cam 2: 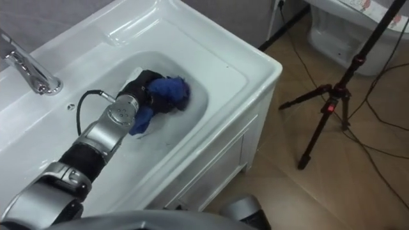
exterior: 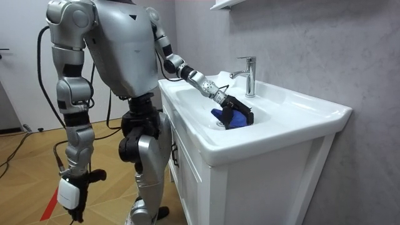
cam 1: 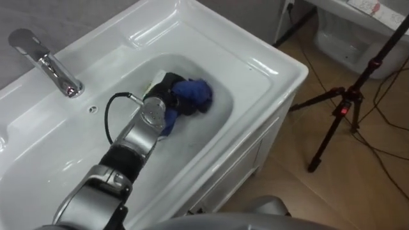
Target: Wipe basin
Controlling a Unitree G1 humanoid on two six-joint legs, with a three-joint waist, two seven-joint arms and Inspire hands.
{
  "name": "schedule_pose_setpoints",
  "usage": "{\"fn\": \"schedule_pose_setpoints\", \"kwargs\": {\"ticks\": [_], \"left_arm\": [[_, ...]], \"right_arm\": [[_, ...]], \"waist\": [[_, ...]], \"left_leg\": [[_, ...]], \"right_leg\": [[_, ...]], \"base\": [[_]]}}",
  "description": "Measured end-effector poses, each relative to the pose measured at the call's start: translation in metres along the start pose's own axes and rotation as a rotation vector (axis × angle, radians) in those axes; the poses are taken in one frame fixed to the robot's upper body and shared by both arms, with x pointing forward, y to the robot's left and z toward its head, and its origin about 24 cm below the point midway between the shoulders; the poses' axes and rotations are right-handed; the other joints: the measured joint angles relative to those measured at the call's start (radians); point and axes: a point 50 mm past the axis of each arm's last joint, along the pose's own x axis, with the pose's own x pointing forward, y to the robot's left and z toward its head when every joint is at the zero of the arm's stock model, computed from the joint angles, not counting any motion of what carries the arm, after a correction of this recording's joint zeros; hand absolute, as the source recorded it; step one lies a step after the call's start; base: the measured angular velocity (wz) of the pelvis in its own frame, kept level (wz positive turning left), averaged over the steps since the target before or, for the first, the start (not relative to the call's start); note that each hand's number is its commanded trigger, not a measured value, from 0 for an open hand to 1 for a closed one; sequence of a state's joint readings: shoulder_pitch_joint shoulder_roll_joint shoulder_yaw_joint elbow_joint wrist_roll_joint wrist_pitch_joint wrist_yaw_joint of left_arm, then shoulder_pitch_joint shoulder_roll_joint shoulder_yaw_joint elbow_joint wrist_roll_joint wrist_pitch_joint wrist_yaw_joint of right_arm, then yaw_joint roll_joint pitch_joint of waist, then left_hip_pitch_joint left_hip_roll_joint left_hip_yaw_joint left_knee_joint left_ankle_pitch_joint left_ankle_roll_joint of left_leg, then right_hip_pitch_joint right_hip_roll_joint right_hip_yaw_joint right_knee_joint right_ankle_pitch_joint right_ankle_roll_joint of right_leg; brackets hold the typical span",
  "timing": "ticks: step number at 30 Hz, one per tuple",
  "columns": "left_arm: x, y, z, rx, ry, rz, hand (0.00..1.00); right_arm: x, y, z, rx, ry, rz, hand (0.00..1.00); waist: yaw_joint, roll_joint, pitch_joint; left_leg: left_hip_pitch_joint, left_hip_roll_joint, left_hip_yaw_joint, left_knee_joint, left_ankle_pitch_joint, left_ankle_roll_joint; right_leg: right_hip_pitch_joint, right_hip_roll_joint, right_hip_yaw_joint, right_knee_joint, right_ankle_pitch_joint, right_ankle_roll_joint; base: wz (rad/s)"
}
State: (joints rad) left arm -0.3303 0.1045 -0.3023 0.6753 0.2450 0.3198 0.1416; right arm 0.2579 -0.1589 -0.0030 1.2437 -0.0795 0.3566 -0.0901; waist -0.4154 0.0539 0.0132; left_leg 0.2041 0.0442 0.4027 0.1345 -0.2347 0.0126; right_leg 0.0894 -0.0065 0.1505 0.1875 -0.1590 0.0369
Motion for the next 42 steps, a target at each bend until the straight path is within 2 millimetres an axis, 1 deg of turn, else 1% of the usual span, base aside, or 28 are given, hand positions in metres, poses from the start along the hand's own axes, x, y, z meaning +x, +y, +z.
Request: {"fn": "schedule_pose_setpoints", "kwargs": {"ticks": [2,4,6,11,13,14,16,18,20,21,22,23,24,25,26,29,31,33,34,36,38,39,40,42], "left_arm": [[0.001,0.003,-0.008,-0.038,0.037,0.022,1.00],[0.002,0.002,-0.014,-0.071,0.071,0.027,1.00],[0.004,0.000,-0.020,-0.104,0.115,0.031,1.00],[0.006,0.005,-0.025,-0.129,0.151,0.065,1.00],[0.006,0.007,-0.026,-0.141,0.156,0.073,1.00],[0.006,0.009,-0.026,-0.148,0.159,0.078,1.00],[0.007,0.016,-0.029,-0.161,0.166,0.097,1.00],[0.007,0.021,-0.031,-0.150,0.171,0.113,1.00],[0.009,0.026,-0.035,-0.145,0.195,0.127,1.00],[0.009,0.030,-0.040,-0.136,0.210,0.134,1.00],[0.009,0.033,-0.044,-0.129,0.224,0.140,1.00],[0.009,0.034,-0.045,-0.127,0.228,0.142,1.00],[0.009,0.036,-0.046,-0.123,0.232,0.146,1.00],[0.009,0.037,-0.046,-0.115,0.230,0.152,1.00],[0.009,0.038,-0.046,-0.113,0.229,0.154,1.00],[0.009,0.040,-0.046,-0.091,0.225,0.161,1.00],[0.009,0.040,-0.045,-0.090,0.217,0.157,1.00],[0.009,0.040,-0.043,-0.016,0.199,0.151,1.00],[0.009,0.041,-0.041,0.006,0.192,0.149,1.00],[0.008,0.040,-0.037,0.082,0.154,0.152,1.00],[0.004,0.040,-0.036,0.123,0.125,0.166,1.00],[0.001,0.039,-0.038,0.137,0.110,0.171,1.00],[-0.002,0.036,-0.041,0.169,0.102,0.165,1.00],[-0.006,0.029,-0.049,0.262,0.104,0.131,1.00]], "right_arm": [[0.000,0.001,-0.002,-0.001,0.014,-0.002,0.00],[0.000,0.001,-0.005,-0.002,0.023,-0.006,0.00],[0.001,0.001,-0.008,-0.008,0.029,-0.015,0.00],[-0.001,0.001,0.000,0.006,0.001,-0.014,0.00],[-0.001,0.001,0.003,0.007,-0.011,-0.015,0.00],[-0.001,0.001,0.004,0.008,-0.015,-0.015,0.00],[-0.002,0.002,0.009,0.009,-0.033,-0.015,0.00],[-0.003,0.002,0.011,-0.017,-0.048,-0.024,0.00],[-0.003,0.002,0.013,-0.017,-0.057,-0.026,0.00],[-0.003,0.000,0.014,-0.011,-0.062,-0.030,0.00],[-0.003,-0.001,0.014,0.004,-0.064,-0.031,0.00],[-0.003,-0.001,0.014,0.010,-0.064,-0.031,0.00],[-0.003,-0.002,0.014,0.019,-0.064,-0.033,0.00],[-0.003,-0.002,0.015,0.019,-0.068,-0.040,0.00],[-0.004,-0.002,0.016,0.020,-0.070,-0.041,0.00],[-0.003,-0.003,0.015,0.038,-0.068,-0.041,0.00],[-0.004,-0.004,0.020,0.043,-0.086,-0.041,0.00],[-0.007,-0.005,0.034,0.052,-0.131,-0.041,0.00],[-0.007,-0.005,0.035,0.052,-0.138,-0.041,0.00],[-0.008,-0.006,0.041,0.054,-0.166,-0.044,0.00],[-0.009,-0.008,0.047,0.057,-0.186,-0.047,0.00],[-0.010,-0.008,0.050,0.058,-0.199,-0.046,0.00],[-0.010,-0.007,0.051,0.050,-0.212,-0.045,0.00],[-0.011,-0.006,0.055,0.039,-0.227,-0.043,0.00]], "waist": [[0.000,-0.002,-0.0007],[0.000,-0.002,-0.0009],[-0.003,0.005,-0.0061],[0.001,0.004,-0.0060],[0.016,0.002,-0.0049],[0.016,0.001,-0.0051],[0.014,-0.003,-0.0069],[0.014,-0.005,-0.0066],[0.015,-0.002,-0.0090],[0.015,-0.002,-0.0087],[0.016,-0.001,-0.0092],[0.017,-0.001,-0.0094],[0.023,0.002,-0.0118],[0.037,0.008,-0.0131],[0.041,0.009,-0.0136],[0.059,0.014,-0.0138],[0.068,0.015,-0.0135],[0.084,0.017,-0.0125],[0.089,0.017,-0.0123],[0.097,0.014,-0.0108],[0.105,0.013,-0.0100],[0.113,0.008,-0.0071],[0.118,0.004,-0.0055],[0.120,0.000,-0.0031]], "left_leg": [[0.006,0.003,0.006,0.000,0.001,-0.004],[0.014,0.007,0.012,0.000,-0.001,-0.009],[0.019,0.013,0.021,-0.001,-0.004,-0.014],[0.020,0.015,0.035,0.001,-0.003,-0.019],[0.030,0.016,0.051,-0.001,-0.001,-0.023],[0.031,0.017,0.053,-0.001,-0.001,-0.024],[0.028,0.018,0.054,-0.001,-0.002,-0.024],[0.026,0.020,0.054,-0.001,-0.002,-0.025],[0.026,0.021,0.053,0.000,-0.001,-0.026],[0.025,0.023,0.053,0.000,-0.001,-0.027],[0.025,0.031,0.053,0.001,-0.003,-0.029],[0.024,0.032,0.053,0.001,-0.003,-0.030],[0.018,0.032,0.053,0.001,-0.004,-0.030],[0.017,0.032,0.053,0.001,-0.003,-0.031],[0.016,0.032,0.052,0.001,-0.003,-0.031],[0.018,0.031,0.040,0.001,-0.002,-0.032],[0.017,0.031,0.031,0.001,-0.002,-0.033],[0.012,0.032,0.027,0.000,-0.002,-0.034],[0.010,0.032,0.025,0.001,-0.002,-0.034],[-0.003,0.032,0.006,0.004,-0.001,-0.035],[-0.006,0.033,-0.009,0.011,0.000,-0.035],[-0.005,0.033,-0.020,0.011,0.000,-0.036],[-0.006,0.033,-0.032,0.013,0.000,-0.036],[-0.010,0.029,-0.058,0.018,0.000,-0.036]], "right_leg": [[0.000,0.006,0.011,0.000,0.003,-0.003],[0.006,0.011,0.012,0.000,0.005,-0.006],[0.012,0.017,0.013,0.000,0.006,-0.008],[0.007,0.023,0.016,0.000,0.010,-0.014],[0.007,0.030,0.036,0.004,0.010,-0.015],[0.007,0.032,0.038,0.003,0.011,-0.015],[-0.001,0.034,0.042,0.003,0.011,-0.016],[-0.002,0.035,0.042,0.002,0.012,-0.018],[-0.002,0.036,0.042,0.003,0.013,-0.019],[-0.002,0.037,0.041,0.003,0.014,-0.020],[-0.001,0.039,0.038,0.003,0.015,-0.022],[0.000,0.040,0.037,0.003,0.015,-0.022],[0.000,0.040,0.036,0.004,0.015,-0.023],[0.000,0.041,0.035,0.003,0.016,-0.023],[0.001,0.041,0.034,0.003,0.016,-0.023],[0.007,0.041,0.021,0.001,0.016,-0.024],[0.009,0.041,0.011,0.001,0.016,-0.024],[0.007,0.042,0.011,0.000,0.016,-0.024],[0.005,0.043,0.010,0.000,0.016,-0.024],[0.003,0.041,-0.006,0.000,0.016,-0.024],[0.004,0.040,-0.020,0.000,0.015,-0.025],[0.009,0.039,-0.025,-0.002,0.013,-0.029],[0.016,0.037,-0.040,-0.005,0.012,-0.030],[0.030,0.029,-0.064,-0.020,0.010,-0.030]], "base": [[-0.19],[-0.12],[-0.11],[-0.12],[-0.17],[-0.15],[-0.03],[0.00],[0.00],[0.00],[0.00],[0.00],[0.00],[0.00],[0.04],[0.10],[0.10],[0.00],[0.04],[0.19],[0.18],[0.22],[0.24],[0.34]]}}
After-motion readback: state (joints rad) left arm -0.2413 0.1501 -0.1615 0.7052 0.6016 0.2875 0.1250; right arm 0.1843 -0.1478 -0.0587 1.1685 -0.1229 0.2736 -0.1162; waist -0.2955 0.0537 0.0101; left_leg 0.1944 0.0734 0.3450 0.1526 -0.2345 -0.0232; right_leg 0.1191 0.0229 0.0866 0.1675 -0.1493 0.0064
